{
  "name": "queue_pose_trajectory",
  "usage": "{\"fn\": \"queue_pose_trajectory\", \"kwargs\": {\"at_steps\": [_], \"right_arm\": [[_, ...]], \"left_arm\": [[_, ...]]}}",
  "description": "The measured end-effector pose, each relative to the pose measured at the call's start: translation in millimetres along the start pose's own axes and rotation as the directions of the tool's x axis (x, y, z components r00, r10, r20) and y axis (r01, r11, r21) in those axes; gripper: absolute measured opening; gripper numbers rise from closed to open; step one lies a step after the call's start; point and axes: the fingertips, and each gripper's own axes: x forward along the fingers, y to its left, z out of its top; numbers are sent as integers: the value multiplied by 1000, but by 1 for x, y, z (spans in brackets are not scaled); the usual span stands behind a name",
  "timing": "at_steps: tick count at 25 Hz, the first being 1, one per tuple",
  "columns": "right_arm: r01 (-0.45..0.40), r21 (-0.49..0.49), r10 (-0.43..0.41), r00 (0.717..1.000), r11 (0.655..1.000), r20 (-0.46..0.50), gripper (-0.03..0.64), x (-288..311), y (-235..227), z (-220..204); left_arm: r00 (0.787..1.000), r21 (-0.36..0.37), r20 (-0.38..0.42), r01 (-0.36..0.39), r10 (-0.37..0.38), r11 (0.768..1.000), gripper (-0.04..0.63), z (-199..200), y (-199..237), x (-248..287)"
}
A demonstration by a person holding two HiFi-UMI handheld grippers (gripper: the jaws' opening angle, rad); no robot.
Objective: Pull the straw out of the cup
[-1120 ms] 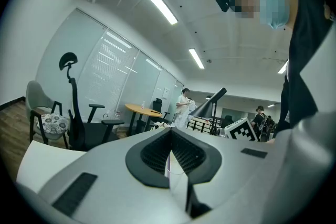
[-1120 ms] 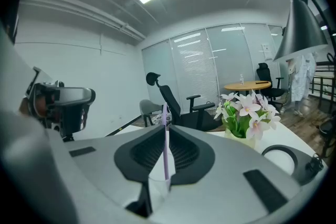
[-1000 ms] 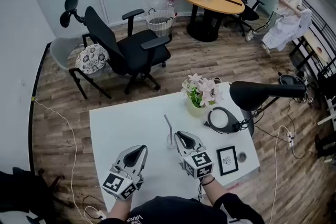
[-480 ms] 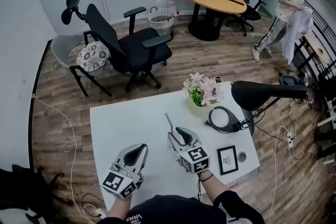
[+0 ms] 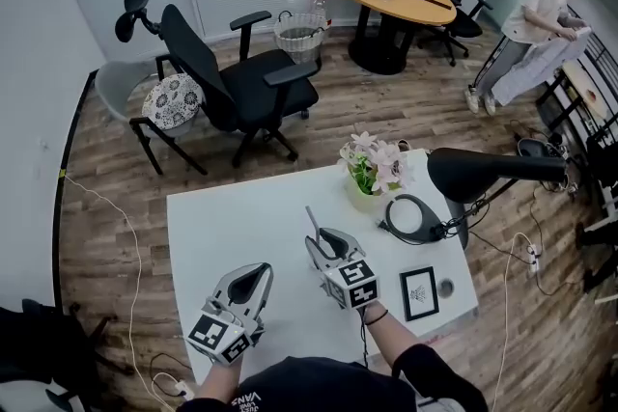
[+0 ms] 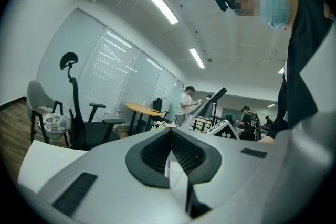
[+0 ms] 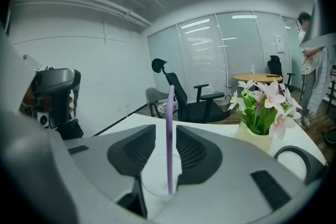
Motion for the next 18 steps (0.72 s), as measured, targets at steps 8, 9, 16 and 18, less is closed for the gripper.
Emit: {"fn": "queue_pose_trajectory", "kwargs": {"at_steps": [8, 9, 16, 18], "right_arm": [[19, -3, -19, 1000, 1000, -4, 79, 3, -4, -3], [21, -4, -22, 1000, 1000, -1, 71, 2, -4, -2], [27, -5, -27, 1000, 1000, 1, 44, -1, -5, -1], [27, -1, -27, 1000, 1000, 3, 41, -2, -5, 0]], "left_arm": [[1000, 3, 4, -5, 5, 1000, 11, 0, 2, -2], [1000, 3, 4, -5, 5, 1000, 11, 0, 2, -3], [1000, 3, 10, -9, 9, 1000, 11, 2, 0, -5], [1000, 3, 10, -8, 8, 1000, 11, 2, -1, -6]]}}
